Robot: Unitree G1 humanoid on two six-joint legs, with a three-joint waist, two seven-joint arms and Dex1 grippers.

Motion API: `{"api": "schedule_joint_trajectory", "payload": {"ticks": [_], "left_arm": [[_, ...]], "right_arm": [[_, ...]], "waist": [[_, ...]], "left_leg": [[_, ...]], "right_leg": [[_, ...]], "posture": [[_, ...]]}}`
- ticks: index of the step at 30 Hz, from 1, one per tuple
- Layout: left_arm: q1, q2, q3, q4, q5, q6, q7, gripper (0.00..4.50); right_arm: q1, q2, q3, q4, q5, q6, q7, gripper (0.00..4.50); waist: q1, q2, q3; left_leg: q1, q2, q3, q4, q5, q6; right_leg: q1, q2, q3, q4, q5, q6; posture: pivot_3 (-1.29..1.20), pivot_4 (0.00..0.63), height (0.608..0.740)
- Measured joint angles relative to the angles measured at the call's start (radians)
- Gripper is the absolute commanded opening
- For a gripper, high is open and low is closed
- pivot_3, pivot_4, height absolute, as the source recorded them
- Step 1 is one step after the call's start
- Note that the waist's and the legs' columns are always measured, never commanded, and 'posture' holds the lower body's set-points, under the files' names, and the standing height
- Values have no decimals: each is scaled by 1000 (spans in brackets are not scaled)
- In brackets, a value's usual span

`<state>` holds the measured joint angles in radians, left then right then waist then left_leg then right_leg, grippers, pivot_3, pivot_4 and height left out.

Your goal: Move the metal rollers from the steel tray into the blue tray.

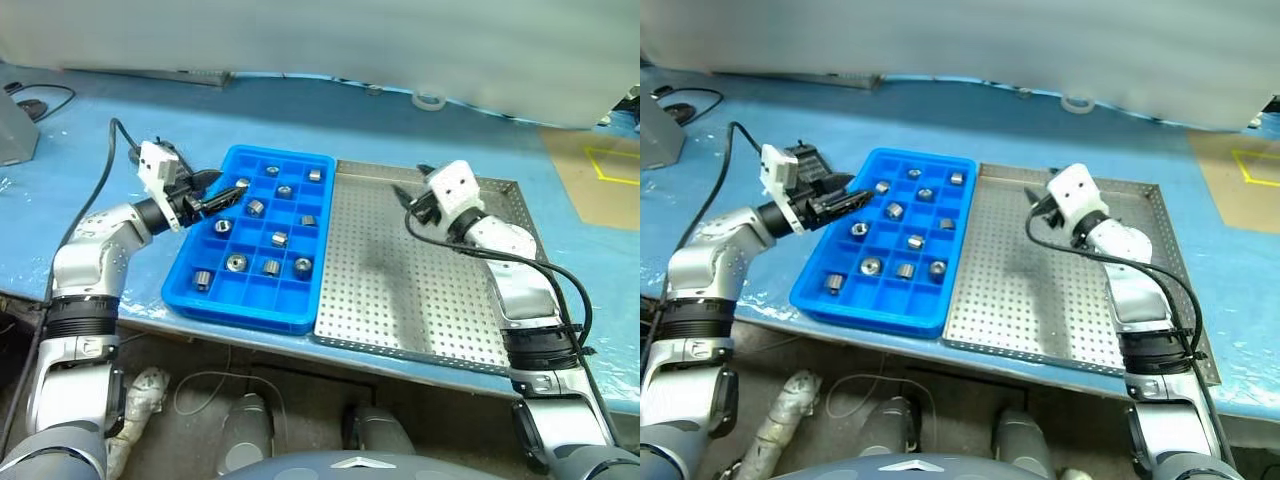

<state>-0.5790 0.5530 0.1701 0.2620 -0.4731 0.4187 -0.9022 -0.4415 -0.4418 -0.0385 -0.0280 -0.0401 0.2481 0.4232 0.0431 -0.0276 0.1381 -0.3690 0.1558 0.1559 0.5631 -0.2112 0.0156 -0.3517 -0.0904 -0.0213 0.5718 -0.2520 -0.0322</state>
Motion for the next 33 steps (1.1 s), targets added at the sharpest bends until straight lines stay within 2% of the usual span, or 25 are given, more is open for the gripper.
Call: {"api": "schedule_joint_trajectory", "payload": {"ticks": [4,14,23,29,33], "left_arm": [[0,-31,-5,4,11,-25,15,4081],[-10,-89,-8,42,18,-59,34,4081],[81,-131,-9,-33,12,-60,68,4081],[83,-139,-9,-77,-2,-49,78,4081],[81,-153,-19,-73,-2,-46,78,4081]], "right_arm": [[7,4,4,1,-11,11,-34,2815],[-29,-18,23,5,-18,15,-13,2815],[9,-44,29,-12,-24,39,8,2815],[-27,-44,43,-8,-28,43,7,2815],[6,-44,47,-25,-29,50,8,2815]], "waist": [[-3,0,0],[-1,0,0],[-1,1,0],[2,2,1],[2,2,1]], "left_leg": [[0,0,0,0,0,0],[-1,0,0,0,0,0],[0,0,0,0,0,1],[0,0,0,0,0,1],[0,0,0,0,0,1]], "right_leg": [[0,0,0,0,0,0],[0,0,0,0,0,0],[0,0,0,0,0,0],[1,0,0,0,-1,-1],[1,0,0,-1,0,0]], "posture": [[-70,150,740],[-46,150,740],[-22,150,740],[-43,150,740],[-70,150,740]]}}
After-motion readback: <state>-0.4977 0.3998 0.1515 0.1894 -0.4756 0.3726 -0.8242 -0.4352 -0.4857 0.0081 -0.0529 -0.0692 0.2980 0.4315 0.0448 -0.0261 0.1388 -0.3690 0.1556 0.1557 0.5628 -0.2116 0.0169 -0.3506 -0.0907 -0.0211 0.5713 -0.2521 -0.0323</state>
